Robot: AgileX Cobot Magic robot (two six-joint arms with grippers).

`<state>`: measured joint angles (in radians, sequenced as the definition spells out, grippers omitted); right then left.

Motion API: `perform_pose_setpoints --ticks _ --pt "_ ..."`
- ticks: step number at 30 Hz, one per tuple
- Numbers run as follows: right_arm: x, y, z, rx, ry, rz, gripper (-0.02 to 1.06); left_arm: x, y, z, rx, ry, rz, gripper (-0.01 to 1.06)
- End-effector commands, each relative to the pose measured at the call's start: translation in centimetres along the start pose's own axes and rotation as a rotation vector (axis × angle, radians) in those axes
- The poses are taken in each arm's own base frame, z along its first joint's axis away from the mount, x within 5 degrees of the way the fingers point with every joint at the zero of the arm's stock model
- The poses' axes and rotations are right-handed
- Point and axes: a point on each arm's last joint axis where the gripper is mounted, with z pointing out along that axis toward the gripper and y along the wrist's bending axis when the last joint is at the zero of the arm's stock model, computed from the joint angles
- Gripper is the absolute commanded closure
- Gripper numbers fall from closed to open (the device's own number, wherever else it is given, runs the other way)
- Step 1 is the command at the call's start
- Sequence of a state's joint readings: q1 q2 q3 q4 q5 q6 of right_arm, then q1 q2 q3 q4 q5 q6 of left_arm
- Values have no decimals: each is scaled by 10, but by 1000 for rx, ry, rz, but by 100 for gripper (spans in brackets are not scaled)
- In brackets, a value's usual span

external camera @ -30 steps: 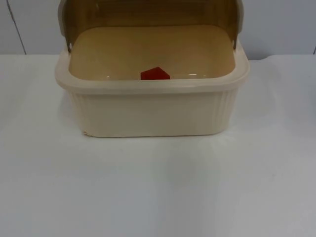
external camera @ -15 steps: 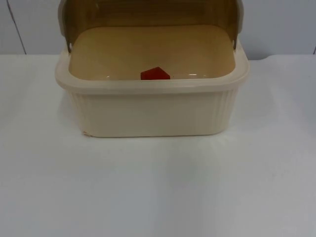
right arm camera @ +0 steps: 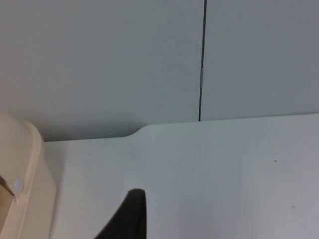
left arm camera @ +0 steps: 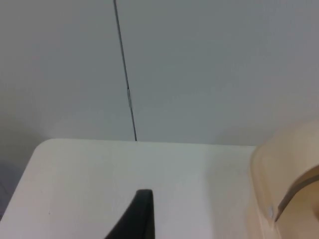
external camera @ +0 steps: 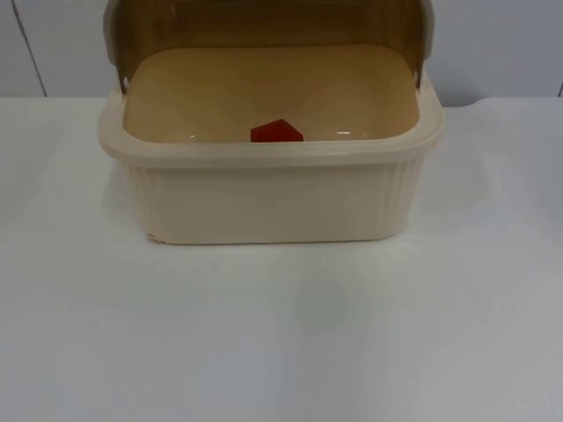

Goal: Open the box lid with the left hand, place the block into the box with the right hand, then close the box lid with the left hand.

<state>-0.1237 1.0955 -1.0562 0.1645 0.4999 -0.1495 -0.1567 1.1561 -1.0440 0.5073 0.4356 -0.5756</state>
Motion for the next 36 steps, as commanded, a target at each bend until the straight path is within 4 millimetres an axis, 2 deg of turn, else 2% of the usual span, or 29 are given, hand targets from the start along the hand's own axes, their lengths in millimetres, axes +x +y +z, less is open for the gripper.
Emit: perform_pose_setpoints --ticks 1,11,14,17,22,25,27,28,31,33,34,36 --pt "-1 -1 -2 8 -18 3 -1 -2 -1 -3 8 -17 3 0" --pt "-6 -2 -2 16 -67 1 -1 -3 -2 -3 13 -39 17 0" --pt "-6 -2 -2 16 -67 1 -1 -2 -2 -3 21 -25 -66 0" --pt "-6 -2 -2 16 -67 1 -1 -5 -4 -3 45 -59 -66 0" --pt "-6 -2 -2 16 -67 1 -1 -11 -8 0 74 -103 7 0" --pt "-6 -2 -2 14 -67 4 -1 -16 -21 15 100 -53 185 0" --pt "-6 -2 -2 14 -67 4 -1 -26 -39 26 165 -58 295 0" --pt "-6 -2 -2 14 -67 4 -1 -26 -39 26 165 -58 295 0" --pt "-6 -2 -2 14 -67 4 -1 -43 -72 49 238 -99 517 0" --pt "-6 -2 -2 14 -67 4 -1 -48 -92 64 264 -131 735 0" --pt "-6 -2 -2 14 -67 4 -1 -48 -92 64 264 -131 735 0" --pt "-6 -2 -2 14 -67 4 -1 -47 -113 78 292 -157 909 1"
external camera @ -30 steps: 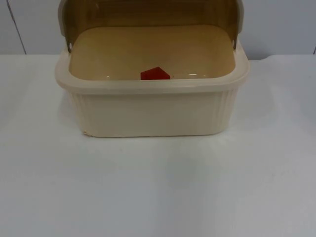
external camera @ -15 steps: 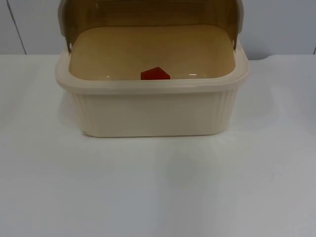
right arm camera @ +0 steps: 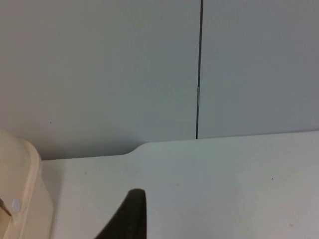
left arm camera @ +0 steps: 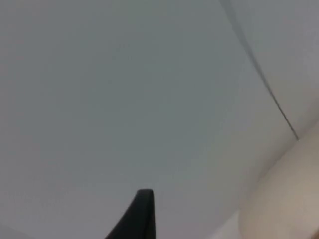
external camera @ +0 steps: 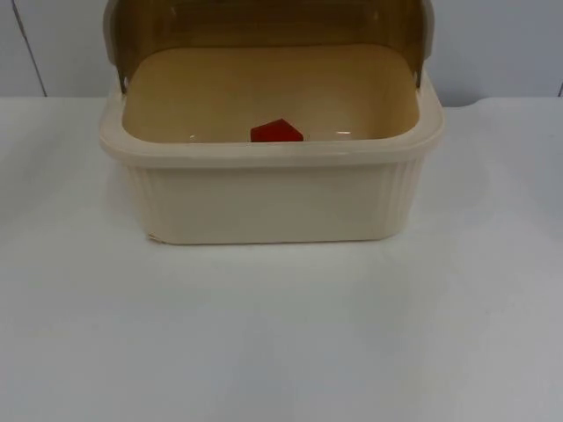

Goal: Open the box lid with the left hand, place the block into the box with the right hand, then close the box lid with the left hand.

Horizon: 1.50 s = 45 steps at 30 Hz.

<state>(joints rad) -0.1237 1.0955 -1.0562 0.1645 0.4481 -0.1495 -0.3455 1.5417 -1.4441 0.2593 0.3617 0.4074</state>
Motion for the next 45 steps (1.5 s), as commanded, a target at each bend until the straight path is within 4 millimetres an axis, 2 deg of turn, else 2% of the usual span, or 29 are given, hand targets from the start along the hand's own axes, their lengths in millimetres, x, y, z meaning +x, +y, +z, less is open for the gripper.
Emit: perform_pose_setpoints --ticks 1,3,4,5,6,7,8,9,13,15,20,23,26,28,30,34,45 --pt "-1 -1 -2 7 -16 4 -1 -10 -11 19 36 -13 173 2" --pt "-1 -1 -2 7 -16 4 -1 -14 -25 40 77 -6 325 6" --pt "-1 -1 -2 7 -16 4 -1 -14 -25 40 77 -6 325 6" --pt "-1 -1 -2 7 -16 4 -1 -15 -30 49 90 -6 379 9" --pt "-1 -1 -2 7 -16 4 -1 -14 -35 59 98 -7 408 15" --pt "-1 -1 -2 7 -16 4 -1 -13 -40 73 99 -18 414 28" --pt "-1 -1 -2 7 -16 4 -1 -13 -42 77 97 -24 413 34" --pt "-1 -1 -2 7 -16 4 -1 -13 -42 77 97 -24 413 34" --pt "-1 -1 -2 8 -16 2 -1 -16 -46 92 48 -119 391 84" --pt "-1 -1 -2 8 -16 2 -1 -17 -47 95 35 -146 377 102" --pt "0 -1 -2 6 -4 2 -1 -18 -50 98 41 -168 287 105" --pt "1 -1 -2 4 11 2 -1 -13 -54 103 67 -146 300 105" --pt "1 -1 -2 3 15 2 -1 0 -71 108 248 -93 353 105" --pt "1 -1 -2 3 15 2 -1 2 -74 108 297 -100 357 105" --pt "1 -1 -2 4 12 2 -1 3 -77 106 443 -204 242 105" --pt "1 -1 -2 3 14 2 -1 4 -67 110 364 -220 214 105" --pt "2 -1 -2 2 20 3 -1 26 -74 138 305 -154 182 105"
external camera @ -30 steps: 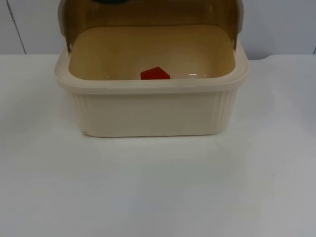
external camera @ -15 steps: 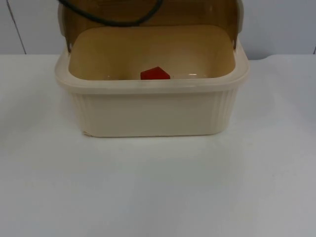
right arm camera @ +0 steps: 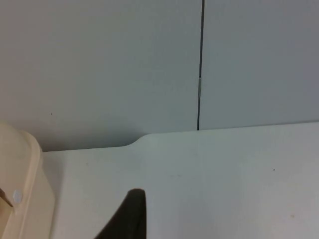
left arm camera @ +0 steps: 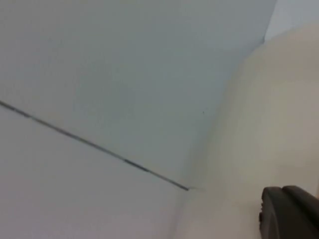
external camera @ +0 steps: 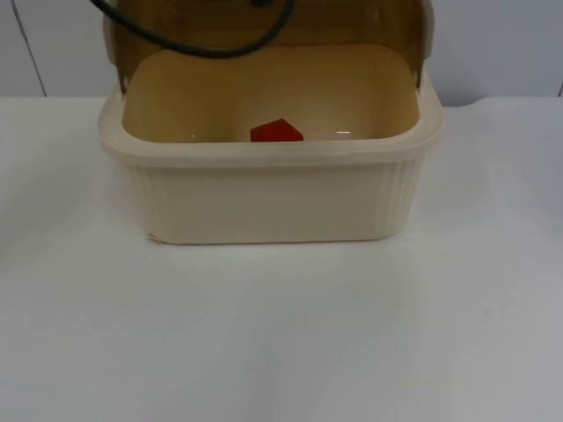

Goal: Open the box lid with the left hand, place the block into the box with the right hand, then close the box lid with the left hand.

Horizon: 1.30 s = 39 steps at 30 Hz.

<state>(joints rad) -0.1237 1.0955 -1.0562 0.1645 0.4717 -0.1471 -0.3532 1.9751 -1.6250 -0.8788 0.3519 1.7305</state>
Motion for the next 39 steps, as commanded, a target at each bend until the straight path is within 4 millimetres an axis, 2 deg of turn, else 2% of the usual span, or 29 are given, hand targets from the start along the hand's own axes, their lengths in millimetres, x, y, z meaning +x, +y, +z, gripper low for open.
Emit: perform_pose_setpoints --ticks 1,7,12,18,24,27,34,39 --pt "0 -1 -2 5 -4 1 -1 3 6 2 -54 4 -36 105" --pt "0 -1 -2 5 -5 1 -1 5 5 3 -53 10 -32 105" --pt "-1 -1 -2 6 -7 1 -1 6 -2 4 8 19 -37 105" --pt "-1 -1 -2 7 -9 -1 -1 18 -14 -2 26 70 -26 105" --pt "-3 -1 -2 9 -29 1 -1 35 -34 -15 25 137 -30 105" --pt "-3 -1 -2 10 -33 1 -1 43 -55 -19 27 176 -14 105" --pt "-3 -1 -2 7 -29 7 -1 45 -93 -16 80 205 4 105" --pt "-2 -1 -2 6 -25 7 -1 42 -106 -17 96 206 -8 105"
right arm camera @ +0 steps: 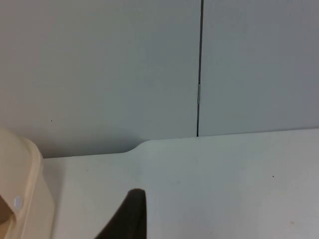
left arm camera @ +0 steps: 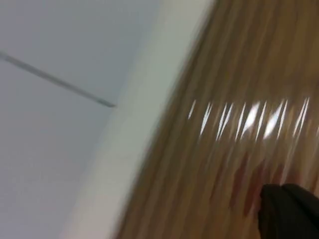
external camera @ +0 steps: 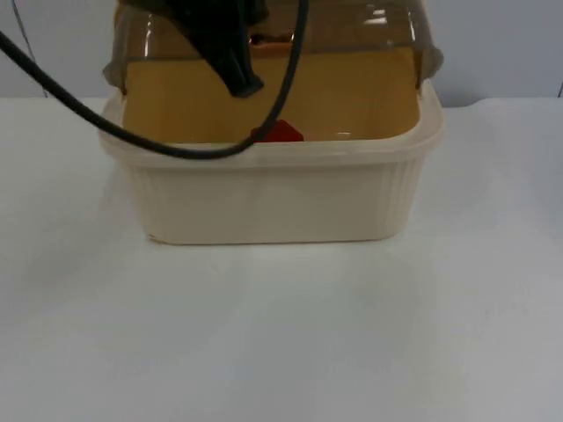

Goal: Open the box lid with the left hand, place the block into the box with the right hand, then close the box lid with the left hand.

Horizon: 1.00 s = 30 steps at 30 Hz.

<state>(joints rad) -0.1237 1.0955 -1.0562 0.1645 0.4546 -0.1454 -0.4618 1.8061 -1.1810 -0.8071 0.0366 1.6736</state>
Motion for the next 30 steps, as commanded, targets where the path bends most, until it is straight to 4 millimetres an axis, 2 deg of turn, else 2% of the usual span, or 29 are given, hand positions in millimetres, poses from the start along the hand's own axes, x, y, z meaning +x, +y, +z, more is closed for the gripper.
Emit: perform_pose_setpoints --ticks 1,12,16,18,19,23,24,26,29,30 --pt "-1 -1 -2 4 -8 6 -1 13 -31 11 139 41 -22 105" --pt "-1 -1 -2 4 -8 6 -1 5 -53 -9 173 28 -38 105" --pt "-1 -1 -2 3 -7 12 -1 -2 -50 -23 158 2 -84 105" --pt "-1 -1 -2 3 -7 12 -1 -11 -40 -42 119 -41 -188 105" --pt "-1 -1 -2 3 -7 12 -1 -11 -40 -42 119 -41 -188 105" --pt "-1 -1 -2 3 -7 30 -1 -24 -8 -78 -73 -110 -370 105" --pt "-1 -1 -2 3 -7 30 -1 -24 -8 -78 -73 -110 -370 105" --pt "-1 -1 -2 3 -7 30 -1 -25 10 -97 -224 -120 -421 105" --pt "-1 -1 -2 3 -7 30 -1 -16 40 -122 -484 -91 -461 105" --pt "-1 -1 -2 3 -7 30 -1 -16 40 -122 -484 -91 -461 105"
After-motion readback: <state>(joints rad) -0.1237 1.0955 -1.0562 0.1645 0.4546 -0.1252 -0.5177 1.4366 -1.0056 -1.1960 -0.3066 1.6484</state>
